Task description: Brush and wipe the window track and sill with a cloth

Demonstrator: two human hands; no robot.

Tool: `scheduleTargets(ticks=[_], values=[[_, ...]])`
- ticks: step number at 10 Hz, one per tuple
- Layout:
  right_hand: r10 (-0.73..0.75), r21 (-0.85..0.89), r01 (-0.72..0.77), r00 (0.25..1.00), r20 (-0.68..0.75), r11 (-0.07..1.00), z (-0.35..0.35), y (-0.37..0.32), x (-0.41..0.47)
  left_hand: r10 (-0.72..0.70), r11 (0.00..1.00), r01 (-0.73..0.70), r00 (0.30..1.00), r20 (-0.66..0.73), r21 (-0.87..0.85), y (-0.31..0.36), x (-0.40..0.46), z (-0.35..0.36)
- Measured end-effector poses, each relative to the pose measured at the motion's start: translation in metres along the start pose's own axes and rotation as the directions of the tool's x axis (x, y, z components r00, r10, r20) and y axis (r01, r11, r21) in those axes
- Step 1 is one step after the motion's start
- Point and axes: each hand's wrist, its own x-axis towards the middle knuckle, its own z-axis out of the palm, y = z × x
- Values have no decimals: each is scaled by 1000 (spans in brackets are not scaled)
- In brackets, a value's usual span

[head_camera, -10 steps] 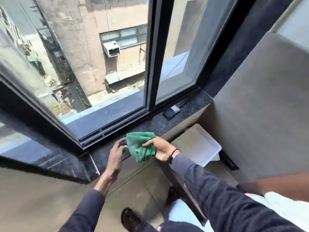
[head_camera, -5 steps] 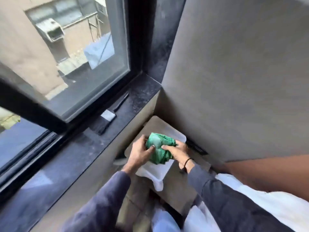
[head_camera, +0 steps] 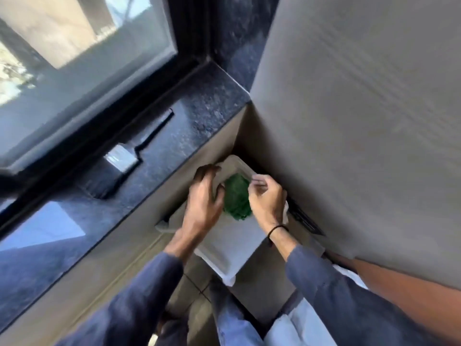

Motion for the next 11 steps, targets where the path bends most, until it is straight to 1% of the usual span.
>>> scheduleTargets(ticks=[1, 2, 3, 4, 5, 6, 7, 8, 9, 10, 11], values=[[-564, 26, 563, 826, 22, 826, 15, -91, -2, 277, 959, -238, 898, -341, 152, 18, -15, -71], [-791, -73, 825, 560, 246, 561, 38, -174, -2, 286, 927, -107, 819, -497, 359, 13, -16, -136], [-653, -300, 881, 472, 593, 365, 55, -213, 4, 67, 862, 113, 941, -332, 494, -1, -10, -173], [-539, -367, 903, 429, 725, 225, 49, -219, 12, 60, 865, 21, 988, -145, 501, -13, -12, -183], [-596, -331, 940, 311, 741, 79, 21, -205, 15, 204, 874, -155, 977, -59, 461, -11, -8, -185], [-637, -312, 949, 262, 725, 36, -24, -156, 10, 471, 769, -435, 881, 44, 469, 0, -9, -163], [-612, -381, 907, 407, 678, 180, -52, -82, -4, 632, 613, -661, 739, 235, 432, 2, -14, -118], [-442, -469, 821, 571, 692, 326, -40, -15, -23, 562, 584, -719, 693, 452, 377, -17, -20, -71], [-211, -561, 701, 689, 694, 441, -6, 46, -38, 246, 598, -687, 648, 721, 414, -43, -24, -27], [-101, -612, 589, 759, 643, 527, 25, 87, -50, 74, 586, -671, 603, 794, 455, -77, -32, 9], [-110, -635, 493, 832, 543, 595, 31, 101, -59, 50, 590, -641, 635, 771, 490, -90, -38, 19]])
